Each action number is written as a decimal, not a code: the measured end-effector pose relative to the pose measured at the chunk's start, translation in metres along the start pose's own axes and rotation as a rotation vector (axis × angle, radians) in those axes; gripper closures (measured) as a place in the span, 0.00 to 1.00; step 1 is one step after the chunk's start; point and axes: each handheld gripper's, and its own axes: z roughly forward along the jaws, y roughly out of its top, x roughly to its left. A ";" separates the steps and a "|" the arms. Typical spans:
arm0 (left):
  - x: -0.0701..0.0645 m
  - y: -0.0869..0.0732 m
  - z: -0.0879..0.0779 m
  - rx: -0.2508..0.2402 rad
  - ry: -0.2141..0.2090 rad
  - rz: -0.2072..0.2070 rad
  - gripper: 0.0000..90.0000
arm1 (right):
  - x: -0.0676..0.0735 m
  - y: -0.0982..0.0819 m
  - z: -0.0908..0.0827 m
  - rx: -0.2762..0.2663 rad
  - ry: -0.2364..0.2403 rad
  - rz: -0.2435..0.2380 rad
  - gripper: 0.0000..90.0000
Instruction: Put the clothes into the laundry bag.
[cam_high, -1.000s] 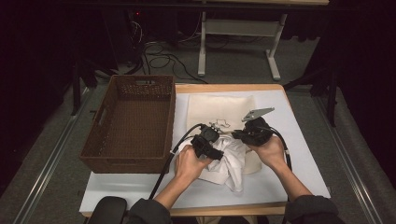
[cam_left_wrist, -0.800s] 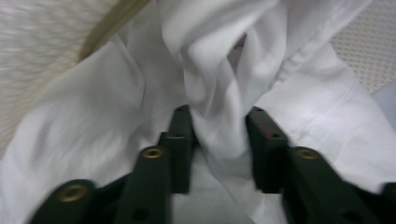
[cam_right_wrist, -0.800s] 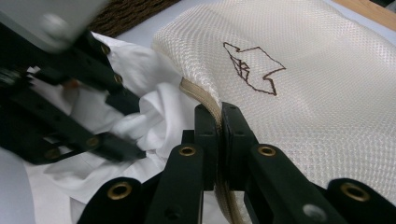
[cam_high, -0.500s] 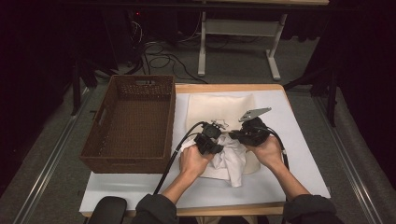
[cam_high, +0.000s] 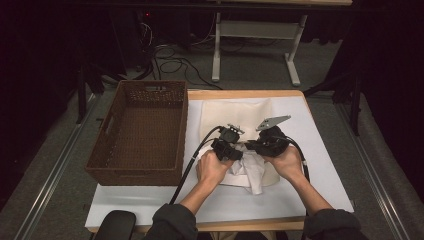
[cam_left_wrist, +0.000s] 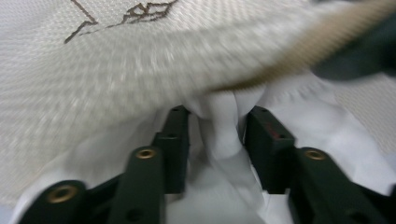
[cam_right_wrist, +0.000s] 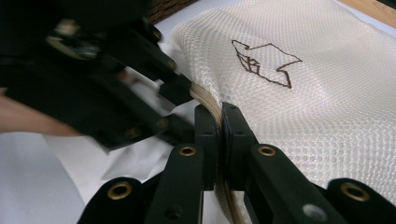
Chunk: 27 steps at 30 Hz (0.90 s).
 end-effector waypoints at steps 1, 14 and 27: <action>-0.001 -0.002 -0.005 0.004 0.003 0.018 0.61 | -0.001 -0.001 0.000 0.000 -0.004 -0.001 0.97; 0.003 -0.027 -0.004 0.097 0.011 0.021 0.50 | -0.002 0.000 0.000 -0.004 -0.018 0.012 0.97; 0.009 -0.025 0.002 0.080 -0.090 0.007 0.89 | -0.003 0.001 0.003 -0.002 -0.011 0.013 0.97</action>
